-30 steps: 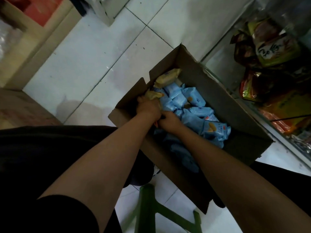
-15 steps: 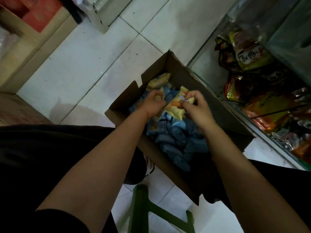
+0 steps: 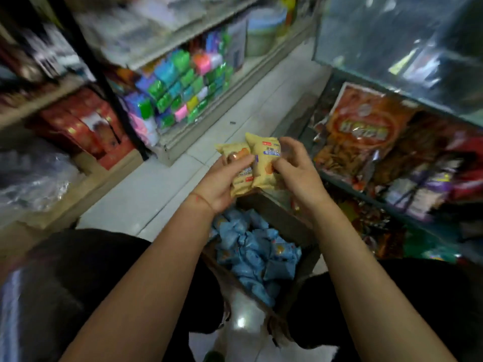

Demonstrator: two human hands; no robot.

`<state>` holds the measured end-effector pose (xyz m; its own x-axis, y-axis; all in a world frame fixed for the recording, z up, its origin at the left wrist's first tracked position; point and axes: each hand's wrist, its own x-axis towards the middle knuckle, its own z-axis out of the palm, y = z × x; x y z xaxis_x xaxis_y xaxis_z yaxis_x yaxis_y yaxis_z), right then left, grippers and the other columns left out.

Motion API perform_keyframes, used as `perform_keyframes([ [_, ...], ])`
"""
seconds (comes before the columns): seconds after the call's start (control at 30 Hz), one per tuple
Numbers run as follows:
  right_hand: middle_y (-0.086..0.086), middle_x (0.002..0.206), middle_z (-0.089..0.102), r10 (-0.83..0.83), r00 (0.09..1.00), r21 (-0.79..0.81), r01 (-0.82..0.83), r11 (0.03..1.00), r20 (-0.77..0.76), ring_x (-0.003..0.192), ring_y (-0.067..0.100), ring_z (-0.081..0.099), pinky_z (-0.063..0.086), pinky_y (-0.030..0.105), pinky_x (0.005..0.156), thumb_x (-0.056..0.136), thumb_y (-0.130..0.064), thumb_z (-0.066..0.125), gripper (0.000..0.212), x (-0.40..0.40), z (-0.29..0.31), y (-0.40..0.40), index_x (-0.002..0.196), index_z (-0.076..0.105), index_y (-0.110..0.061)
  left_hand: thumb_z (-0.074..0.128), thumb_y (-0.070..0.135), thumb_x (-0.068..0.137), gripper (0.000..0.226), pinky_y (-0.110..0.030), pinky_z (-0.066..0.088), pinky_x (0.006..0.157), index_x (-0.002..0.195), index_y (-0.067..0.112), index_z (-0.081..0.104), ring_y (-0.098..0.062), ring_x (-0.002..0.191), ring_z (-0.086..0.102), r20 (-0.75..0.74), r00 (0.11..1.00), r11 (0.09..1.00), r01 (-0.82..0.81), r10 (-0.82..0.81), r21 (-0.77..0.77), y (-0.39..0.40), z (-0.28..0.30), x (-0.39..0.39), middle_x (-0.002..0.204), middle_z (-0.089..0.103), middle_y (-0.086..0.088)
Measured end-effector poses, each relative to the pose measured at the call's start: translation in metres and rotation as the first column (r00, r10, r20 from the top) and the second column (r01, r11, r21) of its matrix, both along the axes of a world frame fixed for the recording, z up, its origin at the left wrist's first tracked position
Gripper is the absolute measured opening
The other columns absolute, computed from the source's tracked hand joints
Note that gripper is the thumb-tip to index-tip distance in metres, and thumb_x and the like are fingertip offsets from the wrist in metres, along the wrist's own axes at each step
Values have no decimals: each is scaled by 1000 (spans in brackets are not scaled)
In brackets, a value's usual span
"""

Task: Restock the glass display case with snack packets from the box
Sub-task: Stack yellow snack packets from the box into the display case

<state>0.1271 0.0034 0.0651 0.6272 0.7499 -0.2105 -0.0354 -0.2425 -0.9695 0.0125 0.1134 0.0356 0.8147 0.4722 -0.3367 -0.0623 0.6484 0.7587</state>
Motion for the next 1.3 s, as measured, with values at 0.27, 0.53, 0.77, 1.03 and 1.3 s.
perform_keyframes([
  [0.27,12,111,70,-43,999,232,50,971,-33,98,26,70,56,44,86,80,-18,77,70,-14,140,-93,138,38,-19,62,12,90,22,-42,57,80,112,11,66,-29,94,69,121,993,965,-38,7,259,-71,145,-2,108,71,-16],
  [0.53,-4,76,73,-408,900,453,304,838,151,71,3,68,50,20,71,90,-34,65,33,17,255,-184,113,58,-12,74,39,81,24,-30,59,68,97,21,69,-14,77,73,68,993,758,-120,100,641,-148,255,47,91,76,2],
  [0.77,2,96,64,-625,696,485,435,758,352,71,4,67,49,10,59,90,-13,65,35,71,265,-238,115,41,-18,76,41,78,26,-10,32,87,96,24,69,-3,107,49,-134,988,-4,134,-72,991,-185,260,99,116,49,11],
  [1.03,-8,87,55,-329,581,144,342,929,744,71,10,57,43,19,56,84,-15,72,31,106,265,-228,102,47,-21,70,63,67,50,-36,53,80,98,23,68,-11,93,60,-293,952,-280,306,87,910,-187,234,117,130,38,16],
  [1.3,8,96,65,-11,341,-133,395,909,940,92,25,59,40,28,69,87,-13,64,5,120,268,-209,91,62,-11,74,58,68,43,-29,50,81,95,25,69,-7,93,57,-267,962,-266,273,58,925,-187,235,117,125,39,15],
])
